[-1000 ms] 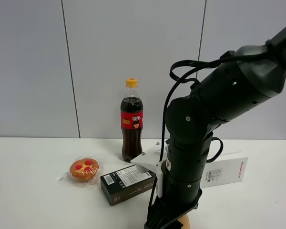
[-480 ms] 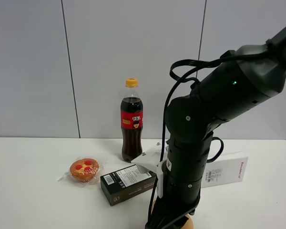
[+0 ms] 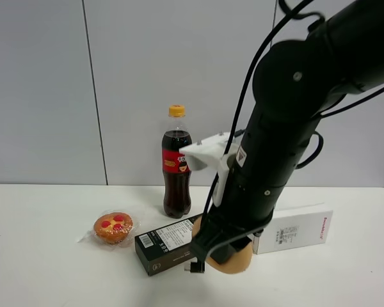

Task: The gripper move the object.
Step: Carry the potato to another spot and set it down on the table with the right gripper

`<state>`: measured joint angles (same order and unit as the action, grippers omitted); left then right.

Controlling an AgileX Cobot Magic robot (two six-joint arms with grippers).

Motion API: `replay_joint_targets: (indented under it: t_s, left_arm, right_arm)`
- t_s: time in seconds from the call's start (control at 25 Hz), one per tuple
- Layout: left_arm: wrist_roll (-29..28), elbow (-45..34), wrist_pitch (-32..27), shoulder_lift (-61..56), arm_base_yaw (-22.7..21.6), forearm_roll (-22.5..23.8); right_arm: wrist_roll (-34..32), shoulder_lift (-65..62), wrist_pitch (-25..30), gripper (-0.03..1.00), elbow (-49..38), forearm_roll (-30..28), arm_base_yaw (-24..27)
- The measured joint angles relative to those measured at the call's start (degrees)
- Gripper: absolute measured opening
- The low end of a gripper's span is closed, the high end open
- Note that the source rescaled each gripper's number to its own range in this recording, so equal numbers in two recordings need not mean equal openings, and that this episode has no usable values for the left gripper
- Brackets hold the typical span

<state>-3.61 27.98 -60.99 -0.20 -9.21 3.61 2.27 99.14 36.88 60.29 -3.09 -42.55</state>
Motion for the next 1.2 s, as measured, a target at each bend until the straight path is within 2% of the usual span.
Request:
replay_joint_targets:
  t_s: [0.2, 0.52, 0.68, 0.92, 1.2]
  left_arm:
    - [0.0, 0.0, 0.0, 0.0, 0.0, 0.0]
    - [0.0, 0.0, 0.0, 0.0, 0.0, 0.0]
    - [0.0, 0.0, 0.0, 0.0, 0.0, 0.0]
    - [0.0, 0.0, 0.0, 0.0, 0.0, 0.0]
    - [0.0, 0.0, 0.0, 0.0, 0.0, 0.0]
  right_arm:
    - [1.15, -1.95, -0.92, 0.0, 4.53, 4.15, -0.81]
    - [3.93, 2.05, 0.0, 0.0, 21.82, 4.98, -7.59]
    - [3.94, 8.18, 0.02, 0.0, 30.69, 3.09, -9.98]
    - [0.75, 19.53, 4.19, 0.0, 43.43, -7.79, -14.59]
    - [-6.25, 31.61, 17.22, 0.0, 58.92, -21.85, -15.75]
